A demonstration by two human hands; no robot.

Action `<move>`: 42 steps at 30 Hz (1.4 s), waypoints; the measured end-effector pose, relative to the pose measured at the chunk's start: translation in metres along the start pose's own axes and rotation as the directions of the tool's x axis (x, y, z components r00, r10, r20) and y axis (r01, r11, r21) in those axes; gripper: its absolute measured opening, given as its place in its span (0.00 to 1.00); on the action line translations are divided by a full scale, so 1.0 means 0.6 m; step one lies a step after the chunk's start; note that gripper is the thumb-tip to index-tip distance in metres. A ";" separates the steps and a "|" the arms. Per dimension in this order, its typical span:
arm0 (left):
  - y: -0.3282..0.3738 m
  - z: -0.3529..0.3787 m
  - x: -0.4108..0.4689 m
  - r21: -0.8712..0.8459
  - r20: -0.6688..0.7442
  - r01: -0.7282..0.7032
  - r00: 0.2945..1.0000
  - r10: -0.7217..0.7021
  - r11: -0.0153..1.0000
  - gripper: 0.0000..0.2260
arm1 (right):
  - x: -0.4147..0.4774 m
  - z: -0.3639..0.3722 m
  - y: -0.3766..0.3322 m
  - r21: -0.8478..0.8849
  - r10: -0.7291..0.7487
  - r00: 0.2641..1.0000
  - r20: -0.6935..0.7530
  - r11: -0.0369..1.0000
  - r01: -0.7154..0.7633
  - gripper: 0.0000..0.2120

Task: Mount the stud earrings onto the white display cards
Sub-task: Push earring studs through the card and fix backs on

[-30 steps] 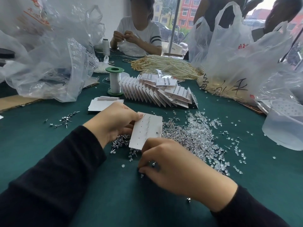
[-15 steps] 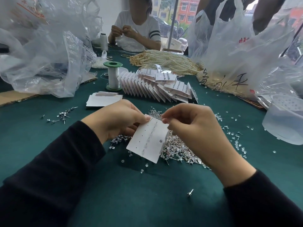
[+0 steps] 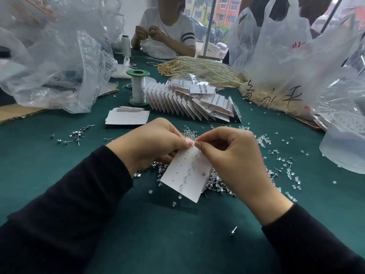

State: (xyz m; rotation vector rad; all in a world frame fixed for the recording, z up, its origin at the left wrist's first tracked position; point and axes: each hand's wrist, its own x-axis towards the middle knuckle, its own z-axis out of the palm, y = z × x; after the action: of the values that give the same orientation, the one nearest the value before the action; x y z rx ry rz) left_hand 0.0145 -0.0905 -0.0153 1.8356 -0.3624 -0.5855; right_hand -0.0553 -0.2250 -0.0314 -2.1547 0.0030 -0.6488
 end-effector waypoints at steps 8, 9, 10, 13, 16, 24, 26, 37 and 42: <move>-0.001 0.004 0.000 0.054 -0.049 -0.051 0.997 0.054 0.997 0.08 | 0.000 0.008 0.007 0.001 0.033 0.999 -0.017 0.999 -0.033 0.04; -0.001 0.004 0.000 0.058 -0.051 -0.053 0.997 0.056 0.997 0.08 | 0.000 0.008 0.007 0.013 0.038 0.999 -0.018 0.999 -0.038 0.04; -0.002 0.004 0.000 0.063 -0.053 -0.056 0.997 0.060 0.996 0.08 | 0.001 0.008 0.007 0.021 0.043 0.999 -0.018 0.999 -0.043 0.04; -0.003 0.004 0.001 0.088 -0.065 -0.072 0.995 0.078 0.994 0.08 | 0.000 0.011 0.006 0.023 0.048 0.999 -0.009 0.999 -0.048 0.04; -0.005 0.004 0.004 0.113 -0.090 -0.094 0.990 0.105 0.989 0.08 | 0.000 0.009 0.007 0.034 0.034 0.999 -0.019 0.999 -0.033 0.04; -0.005 0.007 0.002 0.250 -0.158 -0.140 0.970 0.183 0.958 0.08 | -0.004 0.017 0.007 -0.030 -0.037 0.999 -0.030 0.999 0.036 0.05; -0.006 0.010 0.001 0.276 -0.169 -0.162 0.962 0.214 0.947 0.08 | -0.005 0.021 0.008 -0.055 -0.049 0.998 -0.044 0.997 0.047 0.05; -0.002 0.004 0.002 0.098 -0.102 -0.176 0.977 0.186 0.979 0.09 | -0.004 0.016 0.004 0.034 -0.004 0.998 -0.061 0.999 0.006 0.03; -0.001 0.005 0.001 0.084 -0.105 -0.177 0.977 0.185 0.981 0.09 | -0.006 0.009 0.000 -0.030 -0.047 0.995 -0.088 0.999 0.044 0.03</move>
State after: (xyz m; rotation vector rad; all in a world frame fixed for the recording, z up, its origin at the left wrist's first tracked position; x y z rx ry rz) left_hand 0.0134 -0.0931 -0.0167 1.8735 -0.4751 -0.3453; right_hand -0.0556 -0.2202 -0.0357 -2.1566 0.0106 -0.7745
